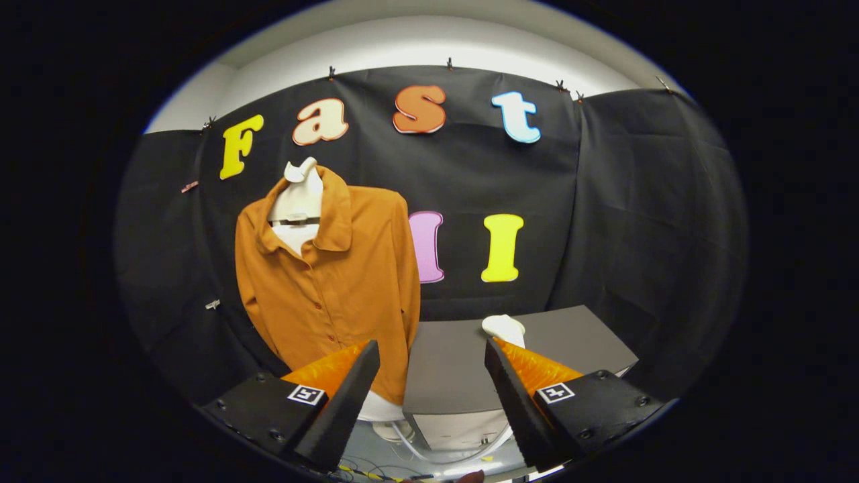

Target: Iron the clothes twice with a garment steamer, once on the left side and once on the right side.

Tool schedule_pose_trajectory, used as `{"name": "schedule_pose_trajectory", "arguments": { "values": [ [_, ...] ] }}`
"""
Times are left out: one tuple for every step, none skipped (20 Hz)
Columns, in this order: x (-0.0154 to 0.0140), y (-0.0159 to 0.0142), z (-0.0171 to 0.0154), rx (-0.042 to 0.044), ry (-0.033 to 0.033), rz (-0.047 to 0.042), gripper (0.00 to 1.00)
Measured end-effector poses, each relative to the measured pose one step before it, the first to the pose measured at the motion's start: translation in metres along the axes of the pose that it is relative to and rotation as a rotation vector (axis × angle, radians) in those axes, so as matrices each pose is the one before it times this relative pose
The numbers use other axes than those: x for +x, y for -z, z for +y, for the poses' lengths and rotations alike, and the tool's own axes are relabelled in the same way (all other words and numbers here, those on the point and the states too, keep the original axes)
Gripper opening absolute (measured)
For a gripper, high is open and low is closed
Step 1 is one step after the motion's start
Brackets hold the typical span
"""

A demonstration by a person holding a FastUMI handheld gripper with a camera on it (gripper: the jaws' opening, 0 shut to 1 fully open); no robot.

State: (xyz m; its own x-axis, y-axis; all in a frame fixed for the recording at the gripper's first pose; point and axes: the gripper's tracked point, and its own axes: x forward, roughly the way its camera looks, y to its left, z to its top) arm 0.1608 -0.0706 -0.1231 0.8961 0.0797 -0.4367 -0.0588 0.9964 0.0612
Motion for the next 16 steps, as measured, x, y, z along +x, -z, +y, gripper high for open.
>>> {"name": "schedule_pose_trajectory", "arguments": {
  "values": [
    [0.01326, 0.00477, -0.00485, 0.01220, -0.00968, 0.03157, 0.99],
    [0.01176, 0.00440, -0.00550, 0.01532, -0.00941, 0.03063, 0.99],
    [0.01197, 0.00386, -0.00392, 0.01567, -0.01547, 0.02686, 0.99],
    [0.01185, 0.00350, -0.00579, 0.01429, -0.00377, 0.02364, 0.99],
    [0.01179, 0.00249, -0.00945, 0.00715, 0.00642, 0.02411, 0.99],
    [0.01298, 0.00201, -0.00877, 0.00358, 0.00427, 0.01898, 0.99],
    [0.01297, 0.00342, -0.01069, -0.00112, 0.01273, 0.02636, 0.99],
    [0.01302, 0.00354, -0.00944, 0.00459, 0.00357, 0.02458, 0.98],
    [0.01207, 0.00463, -0.01071, 0.00180, 0.00800, 0.03360, 0.99],
    [0.01185, 0.00455, -0.00918, -0.00208, 0.00030, 0.03171, 0.99],
    [0.01104, 0.00423, -0.01093, -0.00382, 0.01074, 0.02820, 0.99],
    [0.01120, 0.00281, -0.01204, -0.00700, 0.01218, 0.02592, 0.99],
    [0.01009, 0.00100, -0.01213, -0.00106, 0.01867, 0.01495, 0.99],
    [0.00958, 0.00051, -0.00655, -0.00622, 0.00309, 0.01320, 0.99],
    [0.00964, 0.00091, -0.00743, 0.00014, -0.00166, 0.01243, 0.99],
    [0.00828, 0.00175, -0.01167, 0.01081, 0.01011, 0.01965, 0.99]
  ]
}}
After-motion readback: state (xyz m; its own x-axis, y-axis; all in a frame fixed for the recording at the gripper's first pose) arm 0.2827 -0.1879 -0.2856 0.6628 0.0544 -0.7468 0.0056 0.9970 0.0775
